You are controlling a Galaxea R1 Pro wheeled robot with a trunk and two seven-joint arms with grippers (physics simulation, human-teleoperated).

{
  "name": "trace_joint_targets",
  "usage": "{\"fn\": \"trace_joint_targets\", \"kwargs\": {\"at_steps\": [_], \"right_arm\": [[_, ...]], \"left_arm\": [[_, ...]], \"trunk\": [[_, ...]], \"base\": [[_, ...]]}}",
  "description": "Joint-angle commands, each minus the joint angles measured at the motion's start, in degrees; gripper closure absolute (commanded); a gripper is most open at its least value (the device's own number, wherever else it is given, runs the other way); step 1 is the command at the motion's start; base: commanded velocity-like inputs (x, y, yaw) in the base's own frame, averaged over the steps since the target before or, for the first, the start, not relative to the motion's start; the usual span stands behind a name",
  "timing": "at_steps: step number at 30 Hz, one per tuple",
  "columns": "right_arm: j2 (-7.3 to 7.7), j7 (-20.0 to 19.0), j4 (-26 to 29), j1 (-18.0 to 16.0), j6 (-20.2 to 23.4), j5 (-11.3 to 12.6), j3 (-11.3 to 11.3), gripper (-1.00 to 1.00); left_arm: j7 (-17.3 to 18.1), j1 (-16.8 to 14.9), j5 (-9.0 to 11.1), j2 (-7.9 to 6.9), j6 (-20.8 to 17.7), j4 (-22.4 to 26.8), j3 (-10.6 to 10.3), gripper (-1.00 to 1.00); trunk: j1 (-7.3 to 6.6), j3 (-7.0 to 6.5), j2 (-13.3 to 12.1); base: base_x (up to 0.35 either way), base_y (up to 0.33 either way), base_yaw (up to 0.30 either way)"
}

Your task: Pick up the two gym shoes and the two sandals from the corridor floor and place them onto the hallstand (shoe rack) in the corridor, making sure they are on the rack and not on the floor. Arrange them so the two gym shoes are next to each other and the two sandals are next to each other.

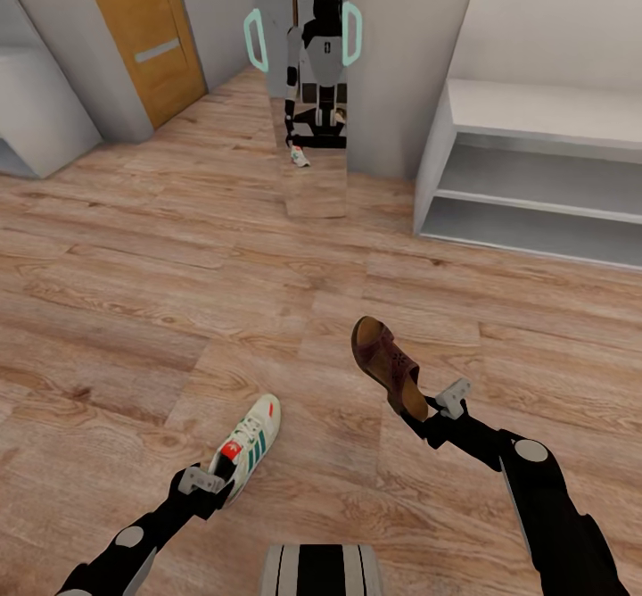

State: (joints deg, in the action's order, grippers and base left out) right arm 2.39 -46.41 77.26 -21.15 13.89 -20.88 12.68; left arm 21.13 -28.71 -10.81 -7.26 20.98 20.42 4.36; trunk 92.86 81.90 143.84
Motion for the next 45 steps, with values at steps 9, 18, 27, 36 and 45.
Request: {"fn": "trace_joint_targets", "kwargs": {"at_steps": [9,18,27,36,45], "right_arm": [[-0.02,-0.34,0.09,-0.03,0.32,-0.21,0.12,1.00],[-0.02,-0.34,0.09,-0.03,0.35,-0.21,0.11,1.00],[-0.02,-0.34,0.09,-0.03,0.34,-0.21,0.15,1.00],[-0.02,-0.34,0.09,-0.03,0.33,-0.21,0.15,1.00],[-0.02,-0.34,0.12,-0.03,0.32,-0.21,0.14,1.00]], "left_arm": [[0.32,-0.03,-0.53,-0.03,0.23,-0.05,0.47,-1.00],[0.32,-0.03,-0.53,-0.18,0.25,-0.04,0.48,-1.00],[0.32,-0.03,-0.53,-0.21,0.20,-0.04,0.47,-1.00],[0.32,-0.03,-0.53,-0.16,0.26,-0.03,0.47,-1.00],[0.32,-0.03,-0.53,-0.20,0.22,0.01,0.47,-1.00]], "trunk": [[0.00,0.04,0.01],[0.15,1.75,0.09],[0.20,2.56,0.12],[0.33,3.86,0.19],[0.43,4.84,0.24]], "base": [[0.009,0.003,0.000],[0.000,0.000,0.000],[0.000,0.000,0.000],[0.000,0.000,0.000],[0.000,0.000,0.000]]}}
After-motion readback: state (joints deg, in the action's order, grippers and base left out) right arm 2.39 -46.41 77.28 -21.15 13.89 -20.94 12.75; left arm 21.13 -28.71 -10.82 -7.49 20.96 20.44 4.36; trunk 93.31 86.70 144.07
